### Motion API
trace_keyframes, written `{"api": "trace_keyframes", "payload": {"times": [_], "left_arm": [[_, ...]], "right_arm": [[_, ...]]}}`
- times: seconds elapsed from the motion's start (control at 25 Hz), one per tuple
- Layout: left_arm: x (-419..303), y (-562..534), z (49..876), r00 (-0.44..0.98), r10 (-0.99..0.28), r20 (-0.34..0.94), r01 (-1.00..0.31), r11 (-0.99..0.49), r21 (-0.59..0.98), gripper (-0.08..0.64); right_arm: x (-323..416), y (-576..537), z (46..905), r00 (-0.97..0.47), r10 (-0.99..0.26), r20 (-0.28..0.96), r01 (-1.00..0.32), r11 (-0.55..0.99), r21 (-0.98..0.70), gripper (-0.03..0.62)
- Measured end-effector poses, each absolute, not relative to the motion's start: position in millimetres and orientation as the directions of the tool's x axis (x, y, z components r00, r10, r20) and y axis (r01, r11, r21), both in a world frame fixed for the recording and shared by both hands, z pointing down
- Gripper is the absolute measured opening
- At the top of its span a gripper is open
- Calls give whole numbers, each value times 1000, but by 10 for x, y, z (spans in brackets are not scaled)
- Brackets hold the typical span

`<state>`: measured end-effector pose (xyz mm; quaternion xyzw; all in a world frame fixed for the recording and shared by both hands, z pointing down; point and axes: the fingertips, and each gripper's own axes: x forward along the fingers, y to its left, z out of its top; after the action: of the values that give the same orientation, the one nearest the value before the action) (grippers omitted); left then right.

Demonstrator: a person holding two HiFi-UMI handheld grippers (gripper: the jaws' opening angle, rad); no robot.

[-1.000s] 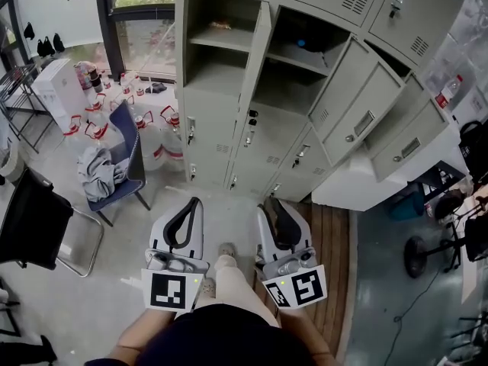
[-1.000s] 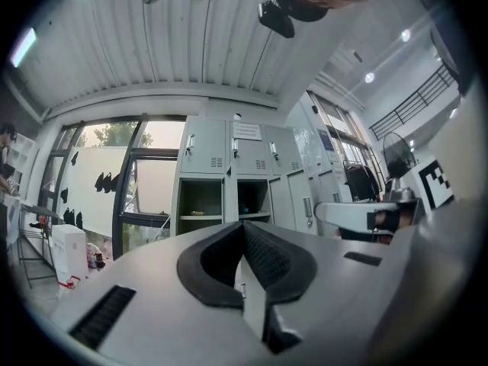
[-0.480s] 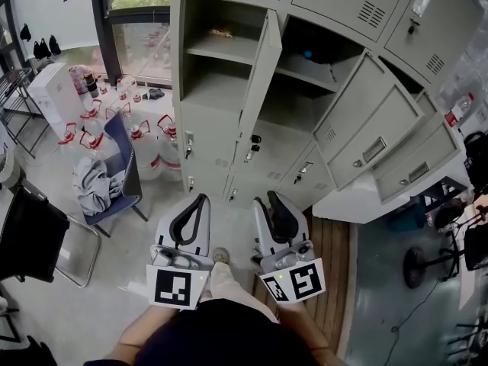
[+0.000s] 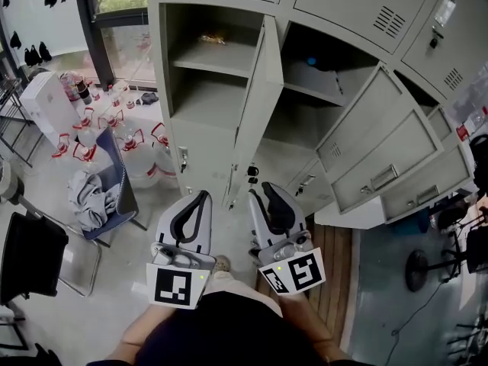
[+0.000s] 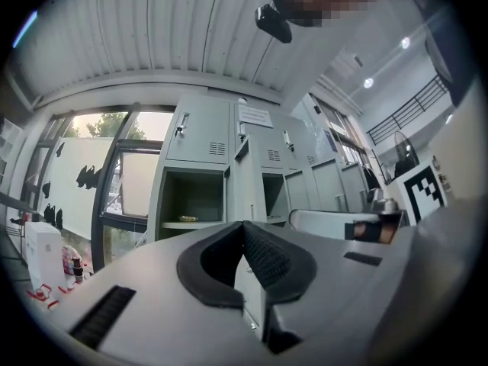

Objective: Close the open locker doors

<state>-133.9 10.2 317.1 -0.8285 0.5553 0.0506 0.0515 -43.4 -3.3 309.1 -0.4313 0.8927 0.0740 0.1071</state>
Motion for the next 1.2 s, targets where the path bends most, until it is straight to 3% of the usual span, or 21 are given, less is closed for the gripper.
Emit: {"api": "trace_keyframes", "payload": {"times": [0.4, 1.2], "left_arm": [[-1306, -464, 3162, 341, -929, -140, -940, -341, -27, 0], [-1348, -826, 3209, 279, -952, -125, -960, -276, -38, 0]], "right_arm": [[-419, -546, 3213, -682, -698, -221, -720, 693, 34, 109], [-624, -718, 3288, -862, -467, -196, -476, 880, -4, 115]]}}
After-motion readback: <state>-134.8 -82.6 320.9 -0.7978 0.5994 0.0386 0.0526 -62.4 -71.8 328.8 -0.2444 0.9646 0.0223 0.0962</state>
